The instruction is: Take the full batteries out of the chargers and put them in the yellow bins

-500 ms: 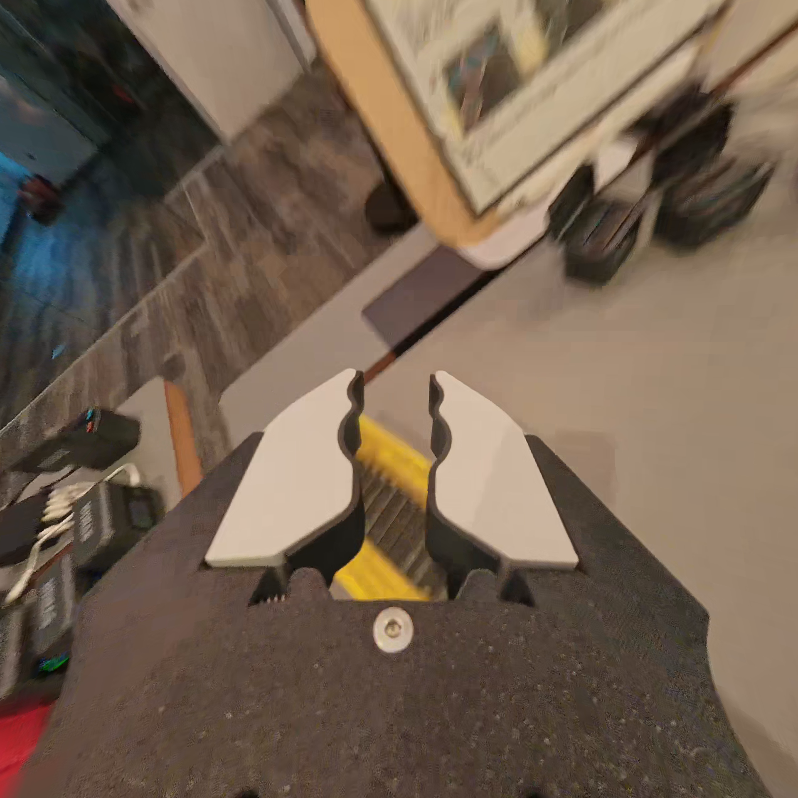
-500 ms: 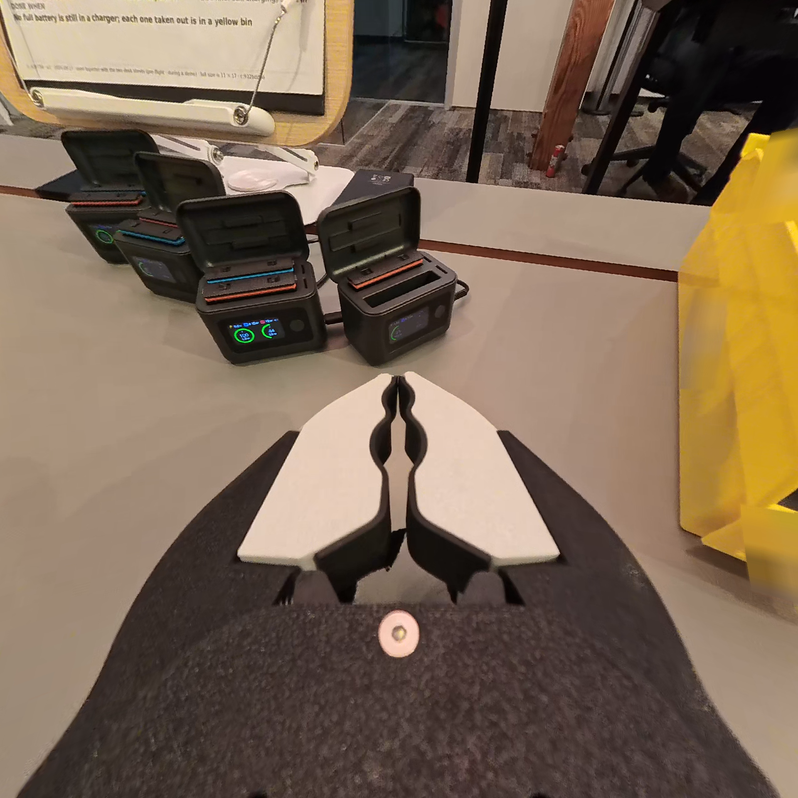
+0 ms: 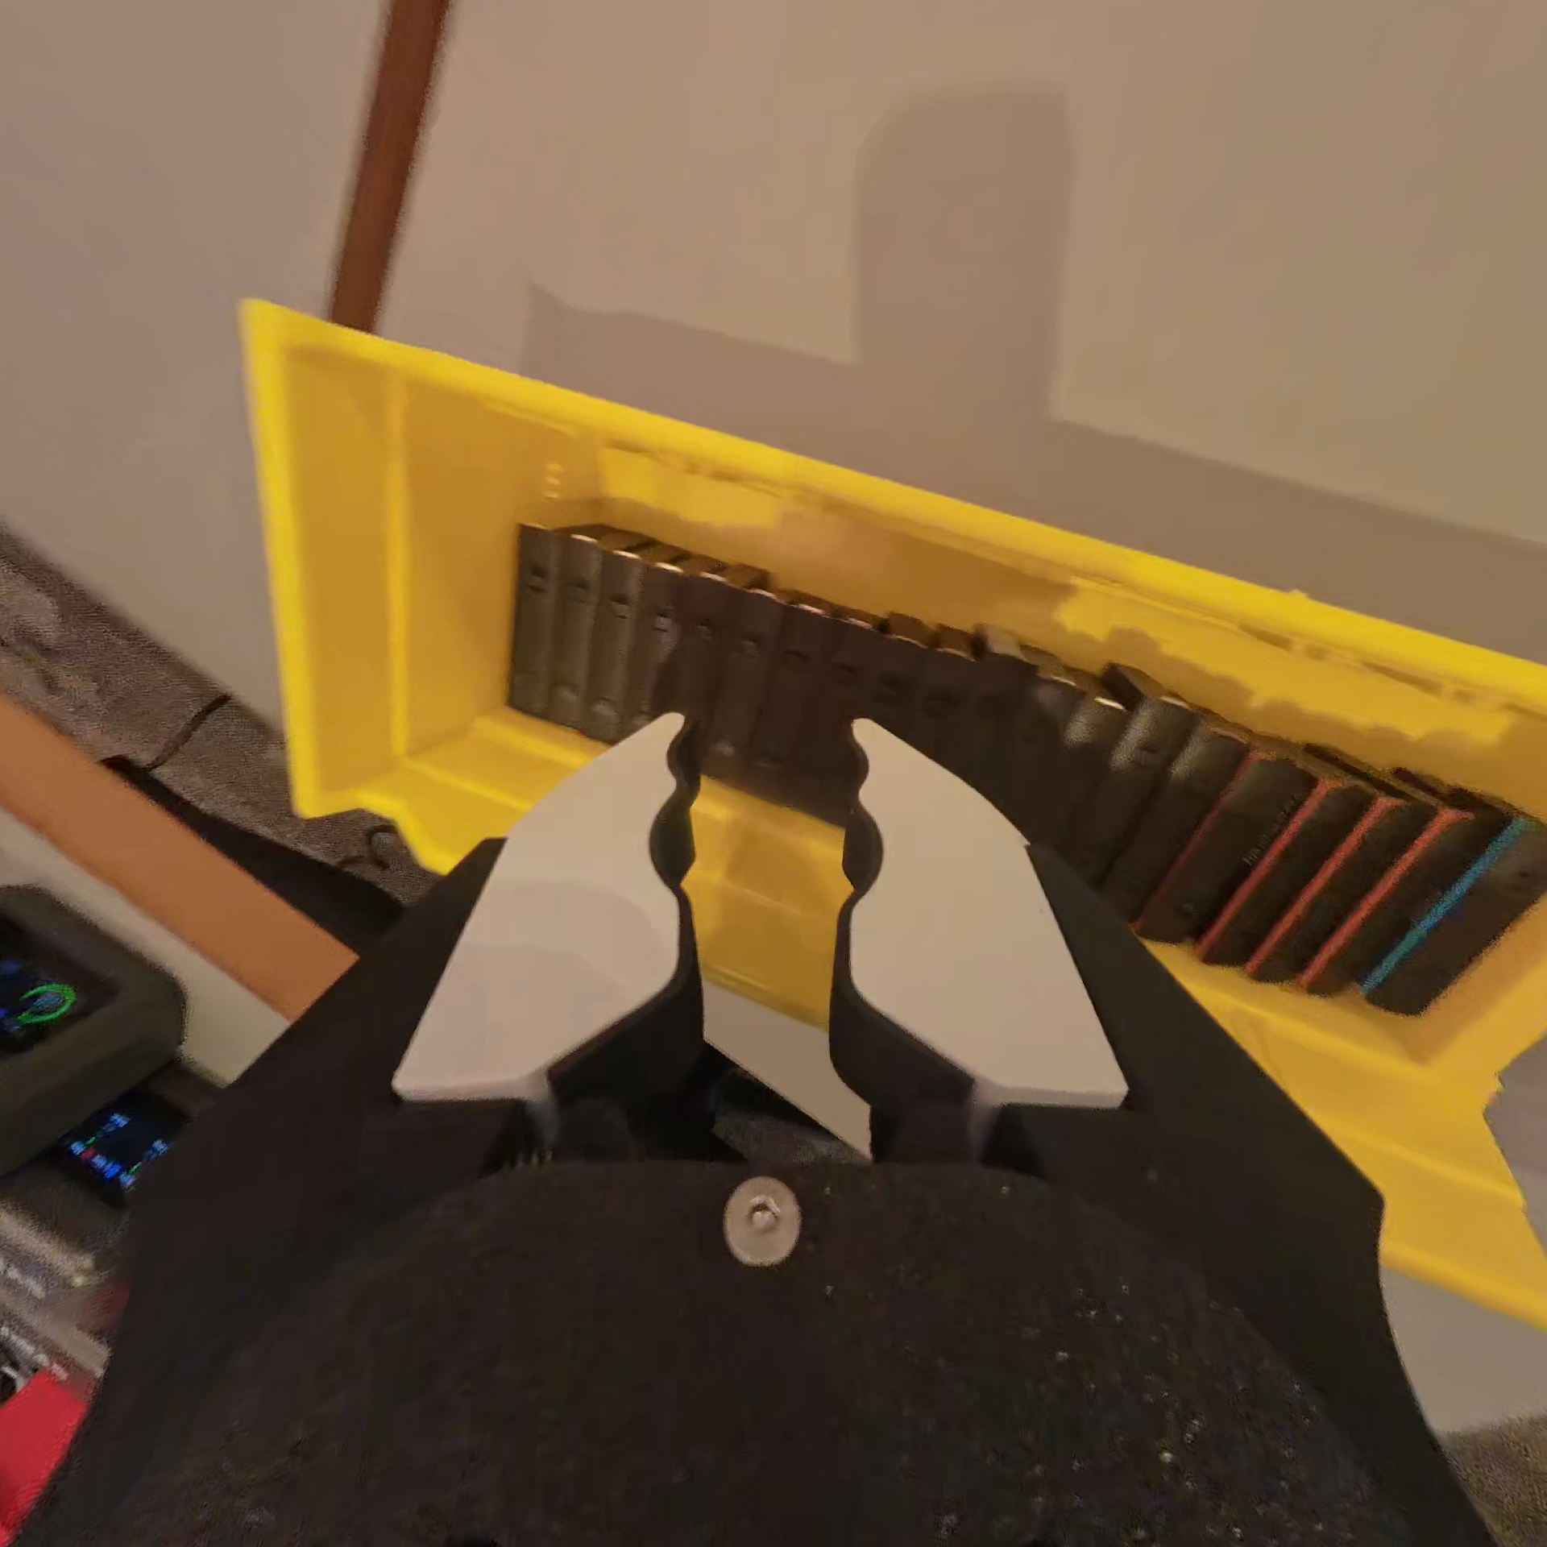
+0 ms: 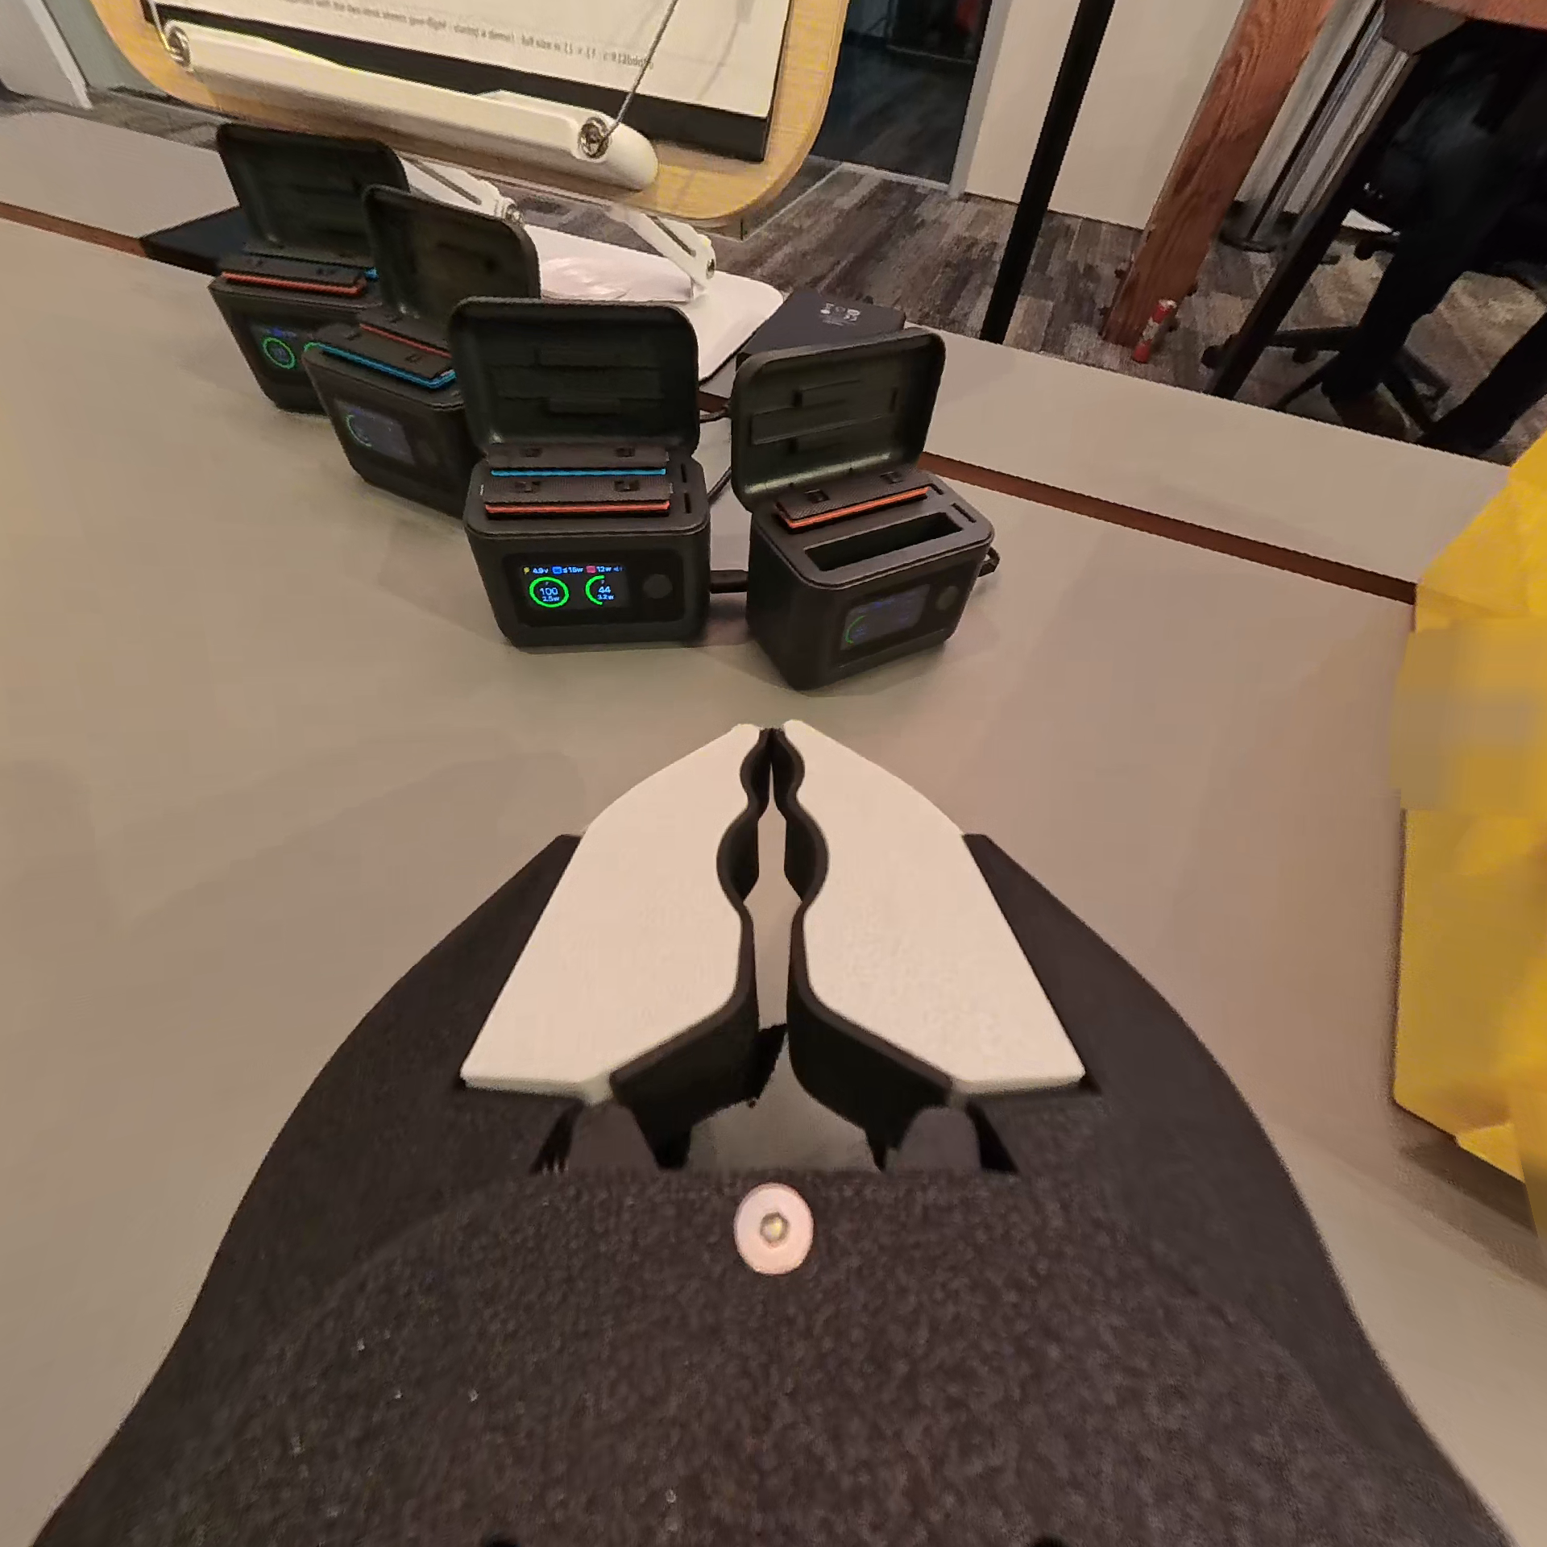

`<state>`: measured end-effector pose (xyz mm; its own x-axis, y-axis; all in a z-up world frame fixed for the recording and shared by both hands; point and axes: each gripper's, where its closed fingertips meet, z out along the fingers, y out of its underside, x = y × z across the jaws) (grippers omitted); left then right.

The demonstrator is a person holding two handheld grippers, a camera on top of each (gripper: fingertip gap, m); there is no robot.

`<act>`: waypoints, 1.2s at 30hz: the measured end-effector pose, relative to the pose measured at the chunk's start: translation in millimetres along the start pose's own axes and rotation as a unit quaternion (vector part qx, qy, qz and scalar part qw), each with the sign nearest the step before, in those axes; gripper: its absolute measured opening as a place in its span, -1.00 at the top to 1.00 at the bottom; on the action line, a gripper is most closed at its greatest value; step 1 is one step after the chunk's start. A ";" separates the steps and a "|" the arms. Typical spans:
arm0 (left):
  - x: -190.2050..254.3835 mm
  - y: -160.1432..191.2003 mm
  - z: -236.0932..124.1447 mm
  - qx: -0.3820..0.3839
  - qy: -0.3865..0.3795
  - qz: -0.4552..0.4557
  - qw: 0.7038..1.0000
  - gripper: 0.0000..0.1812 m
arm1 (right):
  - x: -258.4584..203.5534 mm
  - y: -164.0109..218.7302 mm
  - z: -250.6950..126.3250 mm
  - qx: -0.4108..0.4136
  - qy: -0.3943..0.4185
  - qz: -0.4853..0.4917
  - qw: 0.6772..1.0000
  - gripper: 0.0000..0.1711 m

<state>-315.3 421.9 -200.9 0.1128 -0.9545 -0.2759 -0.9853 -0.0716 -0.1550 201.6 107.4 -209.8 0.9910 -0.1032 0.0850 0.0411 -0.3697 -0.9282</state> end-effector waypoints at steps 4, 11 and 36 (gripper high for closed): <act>32.4 11.6 -3.5 -0.046 0.056 0.047 0.996 0.64 | -3.5 3.5 2.1 -0.009 -0.010 0.000 1.000 1.00; 109.7 21.8 -28.3 -0.061 0.121 0.125 0.983 0.71 | -7.2 5.9 3.9 -0.015 -0.017 -0.007 1.000 1.00; 168.3 17.7 -14.4 -0.087 0.269 0.141 0.949 0.83 | -16.7 18.2 10.2 -0.041 -0.039 -0.033 0.998 1.00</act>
<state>-315.7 255.7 -236.4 -0.1943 -0.9492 0.2475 -0.9780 0.2069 0.0256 187.0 111.8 -231.9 0.9936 -0.0047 0.1133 0.0991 -0.4486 -0.8882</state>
